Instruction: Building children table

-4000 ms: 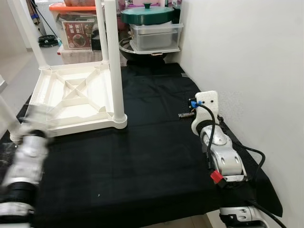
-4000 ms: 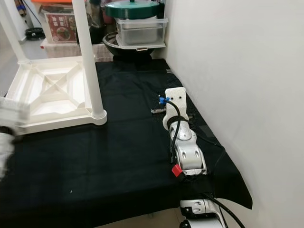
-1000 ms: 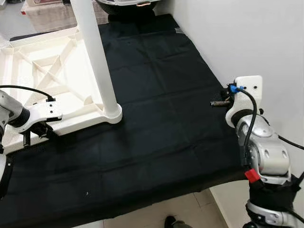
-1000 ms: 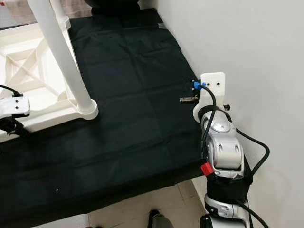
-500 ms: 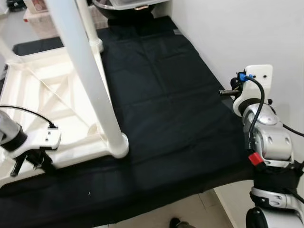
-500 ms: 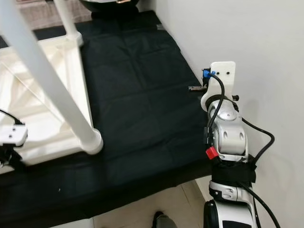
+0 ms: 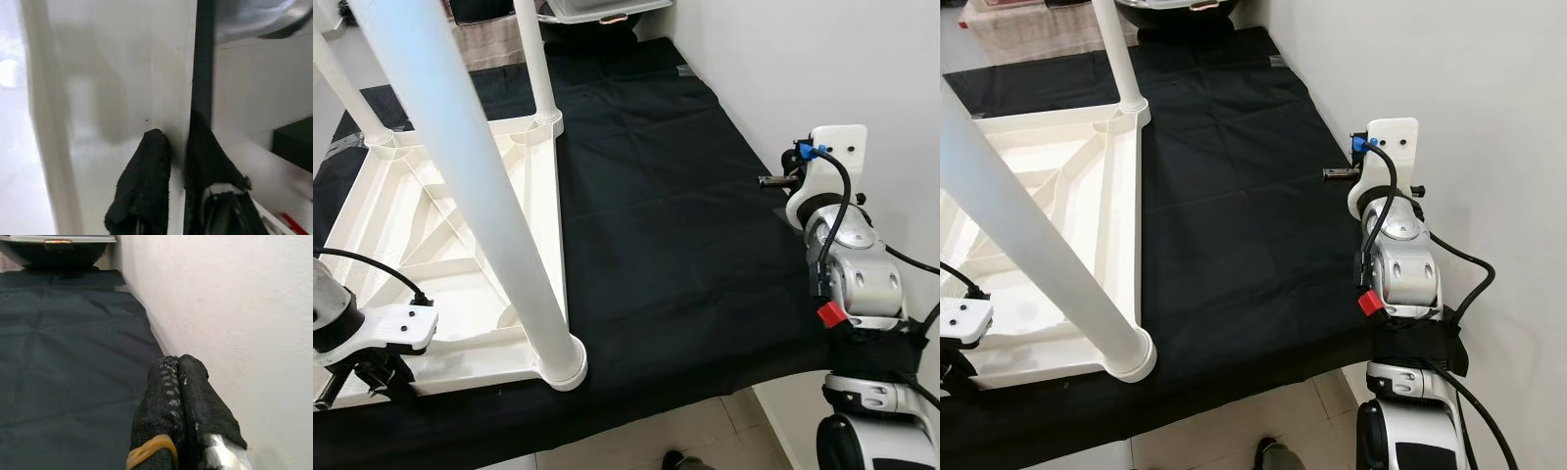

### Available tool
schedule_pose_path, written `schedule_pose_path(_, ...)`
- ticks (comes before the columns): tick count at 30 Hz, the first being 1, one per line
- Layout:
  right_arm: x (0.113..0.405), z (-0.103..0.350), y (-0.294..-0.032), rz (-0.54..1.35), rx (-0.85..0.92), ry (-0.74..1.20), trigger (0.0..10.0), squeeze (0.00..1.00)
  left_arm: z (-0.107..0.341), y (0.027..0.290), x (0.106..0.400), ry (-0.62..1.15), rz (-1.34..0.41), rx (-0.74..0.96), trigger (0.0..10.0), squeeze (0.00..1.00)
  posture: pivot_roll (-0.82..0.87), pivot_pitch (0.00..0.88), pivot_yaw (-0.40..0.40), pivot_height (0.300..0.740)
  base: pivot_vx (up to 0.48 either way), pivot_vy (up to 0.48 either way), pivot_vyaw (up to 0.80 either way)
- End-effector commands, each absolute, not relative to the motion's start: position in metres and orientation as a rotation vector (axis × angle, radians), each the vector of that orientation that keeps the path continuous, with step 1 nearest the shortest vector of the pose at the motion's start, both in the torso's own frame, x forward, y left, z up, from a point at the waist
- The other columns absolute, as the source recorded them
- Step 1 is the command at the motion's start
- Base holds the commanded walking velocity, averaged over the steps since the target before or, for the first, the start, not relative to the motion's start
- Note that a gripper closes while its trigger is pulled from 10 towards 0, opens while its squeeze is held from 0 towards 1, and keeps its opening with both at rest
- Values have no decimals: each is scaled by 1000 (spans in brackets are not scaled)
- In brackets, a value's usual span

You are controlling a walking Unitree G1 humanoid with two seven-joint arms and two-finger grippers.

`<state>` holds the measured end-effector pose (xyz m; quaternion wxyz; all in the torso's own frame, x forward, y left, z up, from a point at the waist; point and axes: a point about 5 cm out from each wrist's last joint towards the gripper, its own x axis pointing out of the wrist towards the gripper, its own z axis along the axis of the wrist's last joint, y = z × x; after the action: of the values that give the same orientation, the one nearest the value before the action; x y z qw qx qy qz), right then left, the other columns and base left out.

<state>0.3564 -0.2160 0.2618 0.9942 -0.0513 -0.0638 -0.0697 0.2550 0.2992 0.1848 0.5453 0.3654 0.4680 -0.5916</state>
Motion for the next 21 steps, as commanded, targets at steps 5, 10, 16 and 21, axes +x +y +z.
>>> schedule_pose_path(5, 358, 257, -211, -125, -75, -132, 10000, 0, 171, 289, 253, 1118, -1474, 868, 10000, 0, 61, 182, -8, 740, 0, 0, 0)
schedule_pose_path(10, 359, 254, -206, -111, -67, -131, 10000, 0, 179, 281, 265, 1038, -1418, 858, 10000, 0, 66, 177, -8, 740, 0, 0, 0)
schedule_pose_path(16, 361, 252, -203, -103, -58, -135, 10000, 0, 202, 273, 281, 932, -1346, 902, 10000, 0, 74, 157, -9, 740, 0, 0, 0)
schedule_pose_path(21, 363, 251, -200, -101, -41, -140, 10000, 0, 219, 273, 288, 903, -1324, 985, 10000, 0, 87, 138, -7, 740, 0, 0, 0)
